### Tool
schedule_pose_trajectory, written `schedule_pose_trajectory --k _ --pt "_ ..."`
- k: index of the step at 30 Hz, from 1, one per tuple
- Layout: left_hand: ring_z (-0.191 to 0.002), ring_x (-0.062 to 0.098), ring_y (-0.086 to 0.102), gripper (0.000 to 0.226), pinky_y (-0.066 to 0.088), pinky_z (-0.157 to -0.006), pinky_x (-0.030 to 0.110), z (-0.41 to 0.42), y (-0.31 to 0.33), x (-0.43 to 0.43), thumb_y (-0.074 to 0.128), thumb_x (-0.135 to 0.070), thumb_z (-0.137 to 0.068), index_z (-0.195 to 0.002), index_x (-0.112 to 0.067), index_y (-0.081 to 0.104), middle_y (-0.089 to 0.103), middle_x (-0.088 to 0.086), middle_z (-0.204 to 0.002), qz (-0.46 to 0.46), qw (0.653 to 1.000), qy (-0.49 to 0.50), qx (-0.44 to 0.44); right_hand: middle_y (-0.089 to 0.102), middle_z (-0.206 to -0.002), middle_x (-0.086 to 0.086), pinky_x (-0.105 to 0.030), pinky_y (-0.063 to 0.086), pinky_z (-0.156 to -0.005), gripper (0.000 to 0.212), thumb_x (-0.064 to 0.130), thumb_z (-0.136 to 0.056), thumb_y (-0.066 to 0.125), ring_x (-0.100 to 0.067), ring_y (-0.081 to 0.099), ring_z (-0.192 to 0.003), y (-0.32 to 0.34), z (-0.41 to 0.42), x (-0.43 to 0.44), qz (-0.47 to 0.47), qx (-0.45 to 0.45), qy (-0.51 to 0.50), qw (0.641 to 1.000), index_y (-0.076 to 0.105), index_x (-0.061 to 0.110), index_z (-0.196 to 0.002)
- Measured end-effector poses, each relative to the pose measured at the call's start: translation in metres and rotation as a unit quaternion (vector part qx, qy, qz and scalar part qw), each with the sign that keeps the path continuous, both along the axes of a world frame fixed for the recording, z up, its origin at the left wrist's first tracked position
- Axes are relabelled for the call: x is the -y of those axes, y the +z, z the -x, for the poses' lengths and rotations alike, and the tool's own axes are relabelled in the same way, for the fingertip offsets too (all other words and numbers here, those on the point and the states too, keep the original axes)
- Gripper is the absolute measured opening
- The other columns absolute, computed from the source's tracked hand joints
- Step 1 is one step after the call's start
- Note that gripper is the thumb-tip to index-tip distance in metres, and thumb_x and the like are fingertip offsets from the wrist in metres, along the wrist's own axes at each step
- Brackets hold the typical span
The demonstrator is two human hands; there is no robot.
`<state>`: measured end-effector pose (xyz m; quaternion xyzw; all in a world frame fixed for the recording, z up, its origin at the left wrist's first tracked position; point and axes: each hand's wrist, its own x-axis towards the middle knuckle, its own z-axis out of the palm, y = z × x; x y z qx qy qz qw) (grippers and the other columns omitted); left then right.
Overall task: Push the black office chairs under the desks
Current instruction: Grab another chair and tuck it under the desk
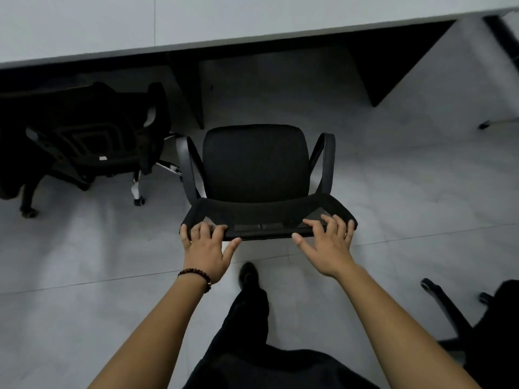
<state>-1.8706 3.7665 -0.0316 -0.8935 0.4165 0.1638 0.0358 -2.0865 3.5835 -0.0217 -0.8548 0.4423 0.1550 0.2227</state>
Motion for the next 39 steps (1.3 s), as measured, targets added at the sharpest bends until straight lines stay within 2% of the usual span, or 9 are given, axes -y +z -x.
schedule_pose_trajectory --k 8,23,31,39 --pt "-0.13 0.027 0.031 0.067 -0.003 -0.115 0.055 -0.108 0.011 0.119 0.012 -0.069 -0.088 -0.133 -0.031 0.042 0.045 0.005 -0.13 -0.022 1.0 -0.007 -0.013 0.013 -0.16 -0.01 -0.053 -0.018 -0.114 0.069 0.075 -0.089 0.019 -0.029 -0.006 -0.148 0.005 -0.113 0.117 -0.012 -0.049 -0.007 0.999 0.028 0.039 -0.147" --pt "-0.132 0.03 0.027 0.067 -0.006 -0.114 0.057 -0.218 0.0 0.263 0.014 -0.068 -0.089 -0.134 -0.027 0.043 0.044 0.008 -0.13 -0.019 0.999 0.049 -0.009 0.016 -0.157 -0.013 -0.054 -0.019 -0.113 0.075 0.078 -0.086 0.014 -0.032 -0.004 -0.147 -0.004 -0.243 0.281 0.007 -0.061 0.062 0.996 0.027 0.037 -0.148" --pt "-0.134 0.03 0.026 0.071 -0.007 -0.114 0.055 -0.239 -0.003 0.299 0.012 -0.07 -0.086 -0.133 -0.027 0.044 0.044 0.009 -0.133 -0.016 0.997 0.081 -0.006 0.017 -0.157 -0.015 -0.056 -0.019 -0.113 0.074 0.077 -0.087 0.015 -0.032 -0.003 -0.147 -0.008 -0.273 0.326 0.009 -0.047 0.091 0.995 0.028 0.035 -0.148" --pt "-0.136 0.028 0.025 0.075 -0.008 -0.115 0.053 -0.241 0.011 0.303 0.012 -0.072 -0.081 -0.132 -0.027 0.046 0.043 0.007 -0.136 -0.004 0.995 0.098 -0.02 0.019 -0.157 -0.014 -0.054 -0.019 -0.113 0.073 0.077 -0.088 0.017 -0.031 -0.001 -0.148 0.004 -0.273 0.327 -0.003 -0.03 0.086 0.996 0.029 0.036 -0.147"
